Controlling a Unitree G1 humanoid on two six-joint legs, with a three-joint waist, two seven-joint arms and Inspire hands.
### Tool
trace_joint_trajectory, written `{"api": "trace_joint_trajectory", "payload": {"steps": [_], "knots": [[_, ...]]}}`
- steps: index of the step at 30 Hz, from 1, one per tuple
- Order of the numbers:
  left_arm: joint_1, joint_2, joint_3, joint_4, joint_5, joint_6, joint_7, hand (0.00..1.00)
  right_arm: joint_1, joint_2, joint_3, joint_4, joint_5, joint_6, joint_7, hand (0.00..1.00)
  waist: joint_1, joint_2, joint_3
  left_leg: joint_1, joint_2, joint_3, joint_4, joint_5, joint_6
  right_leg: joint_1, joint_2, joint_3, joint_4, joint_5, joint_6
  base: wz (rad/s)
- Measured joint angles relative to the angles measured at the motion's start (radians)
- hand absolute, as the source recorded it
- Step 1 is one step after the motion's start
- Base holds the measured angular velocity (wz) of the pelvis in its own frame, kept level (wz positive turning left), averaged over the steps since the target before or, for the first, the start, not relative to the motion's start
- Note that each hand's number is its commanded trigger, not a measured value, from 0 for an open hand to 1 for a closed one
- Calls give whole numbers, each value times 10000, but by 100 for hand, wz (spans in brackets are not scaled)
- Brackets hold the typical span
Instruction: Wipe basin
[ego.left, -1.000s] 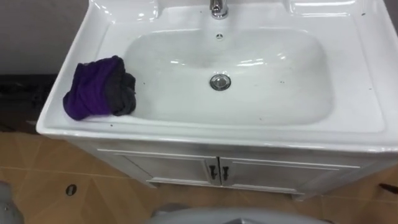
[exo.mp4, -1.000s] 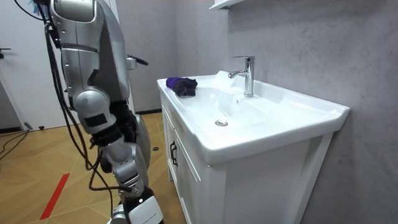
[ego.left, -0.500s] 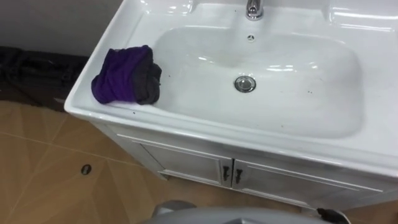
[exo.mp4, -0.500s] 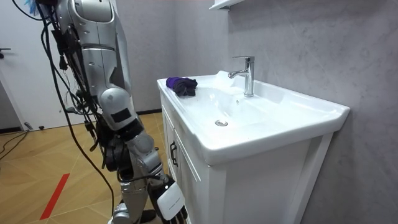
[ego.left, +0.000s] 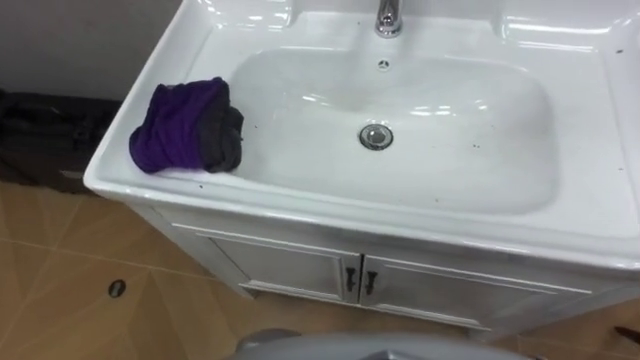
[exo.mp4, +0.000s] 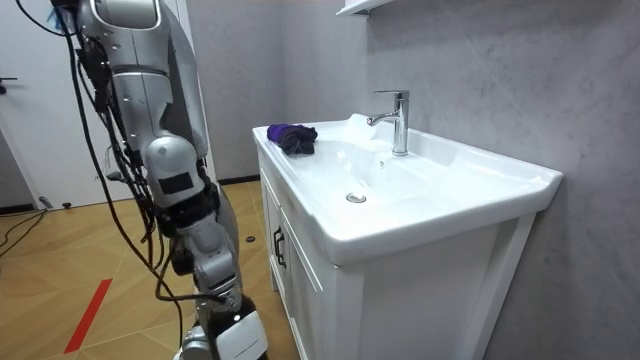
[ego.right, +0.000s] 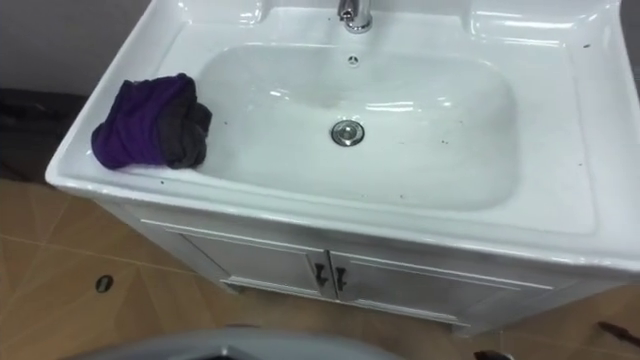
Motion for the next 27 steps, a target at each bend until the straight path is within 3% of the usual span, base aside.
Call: {"api": "trace_joint_trajectory", "payload": {"steps": [5, 7, 13, 21, 27], "knots": [[-114, -52, -49, -25, 328, 275, -928, 0, 107, 31, -20, 53, 93, 118, 144, 0, -391, -193, 16, 20, 13, 223, 4, 2, 3, 0, -19, -13, 25, 1, 2, -2], [-182, -57, -229, -13, 344, 428, -1336, 0, 121, 147, -10, 207, 87, 232, 150, 0, -429, -323, 74, 44, 56, 463, -40, 2, 3, -13, -13, 70, 10, -2, 4, -9], [-327, -62, -305, 277, 854, 828, -2655, 0, 141, 390, -36, 343, -237, 645, 577, 0, -619, -563, 139, 30, 62, 543, -66, -8, 17, -39, -23, 128, -19, -12, 17, -2], [-430, -61, -301, 337, 1560, 1274, -3633, 0, 135, 389, -88, 165, -316, 951, 883, 0, -638, -561, 118, 60, 135, 826, -58, -21, 32, -107, 5, 280, 13, -9, 13, -5], [-524, -66, -603, 653, 1805, 1548, -4311, 0, 58, 401, -122, -66, -686, 994, 901, 0, -631, -401, 74, 192, 167, 1091, -76, -21, 32, -99, 4, 530, 71, -8, 10, -11]]}}
